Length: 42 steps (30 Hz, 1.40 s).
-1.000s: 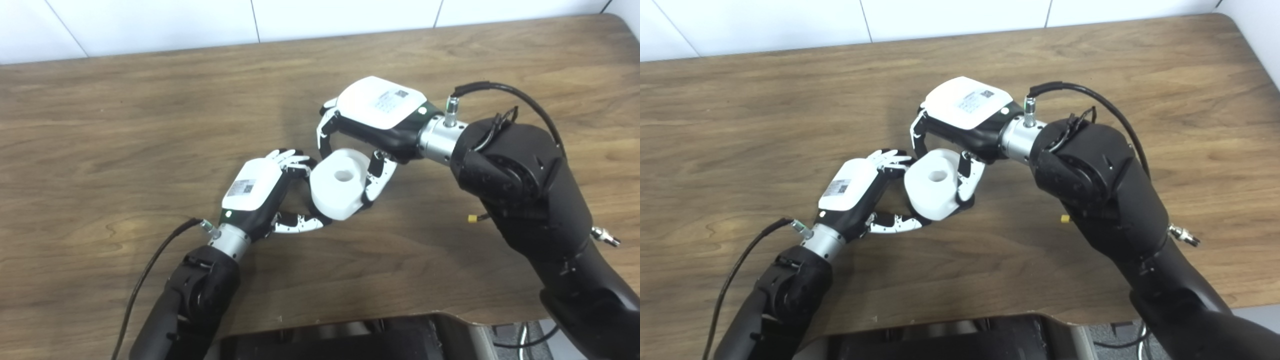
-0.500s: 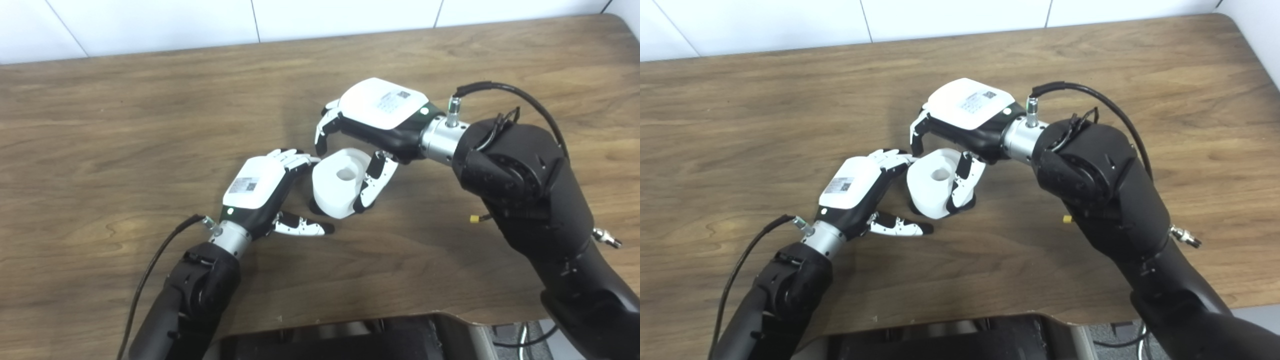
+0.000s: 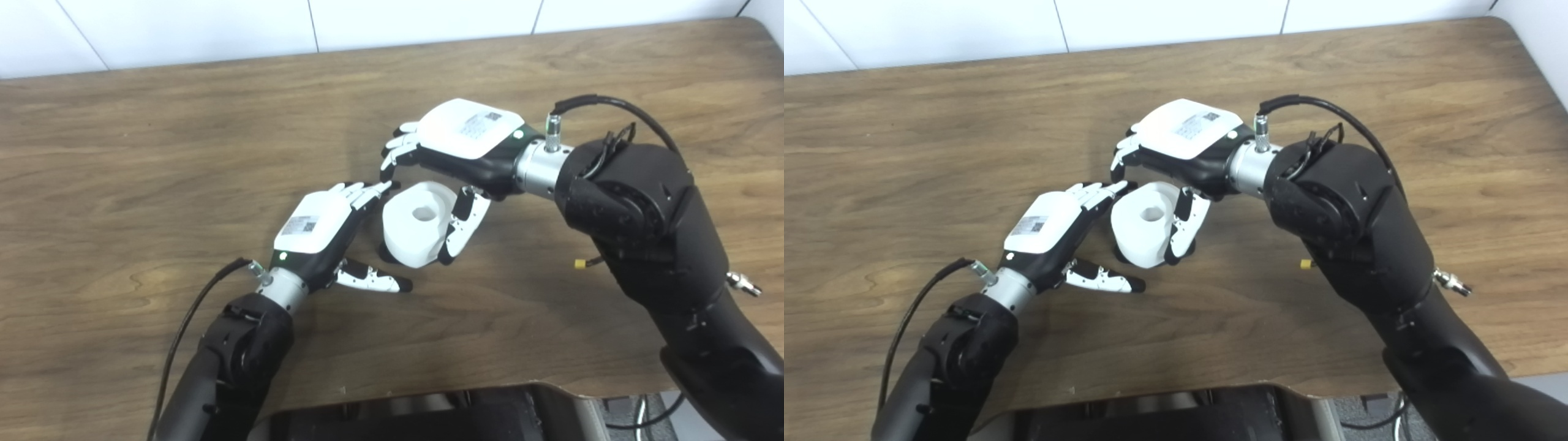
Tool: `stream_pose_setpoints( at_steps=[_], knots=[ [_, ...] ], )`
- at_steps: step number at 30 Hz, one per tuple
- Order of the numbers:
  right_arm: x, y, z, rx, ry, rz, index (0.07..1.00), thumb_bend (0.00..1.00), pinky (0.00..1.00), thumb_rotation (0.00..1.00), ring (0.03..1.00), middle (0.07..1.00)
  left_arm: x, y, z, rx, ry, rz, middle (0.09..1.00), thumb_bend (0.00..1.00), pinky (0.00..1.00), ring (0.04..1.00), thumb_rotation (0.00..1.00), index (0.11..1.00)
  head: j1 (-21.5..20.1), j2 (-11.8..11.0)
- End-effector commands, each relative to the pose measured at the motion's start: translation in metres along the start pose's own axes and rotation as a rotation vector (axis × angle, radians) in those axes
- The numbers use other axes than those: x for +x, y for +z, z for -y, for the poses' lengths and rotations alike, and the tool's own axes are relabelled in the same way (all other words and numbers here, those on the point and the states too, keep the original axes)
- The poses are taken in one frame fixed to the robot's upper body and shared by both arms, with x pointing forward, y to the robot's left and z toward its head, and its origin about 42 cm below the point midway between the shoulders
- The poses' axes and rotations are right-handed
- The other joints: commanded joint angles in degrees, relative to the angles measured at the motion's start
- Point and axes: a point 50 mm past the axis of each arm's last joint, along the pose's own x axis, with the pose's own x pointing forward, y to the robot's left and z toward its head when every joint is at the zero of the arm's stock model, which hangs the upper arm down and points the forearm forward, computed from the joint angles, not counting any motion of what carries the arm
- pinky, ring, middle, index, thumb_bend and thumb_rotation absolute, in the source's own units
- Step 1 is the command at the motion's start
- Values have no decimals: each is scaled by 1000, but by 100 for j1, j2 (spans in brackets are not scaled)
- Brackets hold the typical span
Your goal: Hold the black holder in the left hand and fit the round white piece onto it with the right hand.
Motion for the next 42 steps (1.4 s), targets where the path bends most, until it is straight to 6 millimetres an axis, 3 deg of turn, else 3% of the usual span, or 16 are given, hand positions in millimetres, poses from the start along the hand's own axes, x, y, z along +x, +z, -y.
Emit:
stream_pose_setpoints(
  at_steps=[1, 7, 14, 20, 24, 29, 37, 39, 42],
  knots=[
    [-7, 0, 22, -49, -65, -8, 806, 1000, 900, 366, 966, 916, -5, -9, 9, -36, -92, -55, 904, 1000, 931, 926, 363, 947, 5, -9],
    [-12, -8, 29, -69, 6, -26, 872, 1000, 956, 507, 999, 952, -5, -13, -9, -98, -52, -76, 918, 1000, 867, 927, 336, 970, 52, -68],
    [-18, -14, 32, -45, 18, -41, 923, 1000, 976, 603, 1000, 963, -12, -19, -40, -166, -3, -103, 951, 1000, 832, 940, 339, 1000, 211, -124],
    [-17, -21, 31, -28, 1, -37, 946, 1000, 955, 702, 1000, 955, -24, -25, -70, -209, 62, -109, 983, 1000, 804, 958, 397, 1000, 297, -187],
    [-19, -26, 31, 42, -21, -24, 950, 1000, 962, 851, 1000, 954, -34, -30, -86, -260, 54, -88, 1000, 1000, 877, 996, 461, 1000, 348, -207],
    [-22, -32, 30, 93, -33, -23, 945, 1000, 939, 978, 1000, 952, -44, -36, -100, -293, 40, -91, 1000, 1000, 891, 1000, 455, 1000, 431, -252],
    [-39, -52, 26, 234, -88, -79, 932, 973, 906, 1000, 979, 949, -63, -46, -119, -357, 63, -105, 1000, 1000, 933, 1000, 470, 1000, 499, -313],
    [-43, -57, 21, 274, -117, -97, 922, 908, 857, 1000, 968, 936, -67, -50, -120, -371, 100, -115, 1000, 951, 936, 999, 465, 994, 511, -320],
    [-51, -65, 6, 349, -175, -153, 909, 845, 815, 1000, 945, 911, -75, -57, -119, -398, 183, -152, 990, 796, 893, 975, 474, 963, 509, -325]
  ],
)
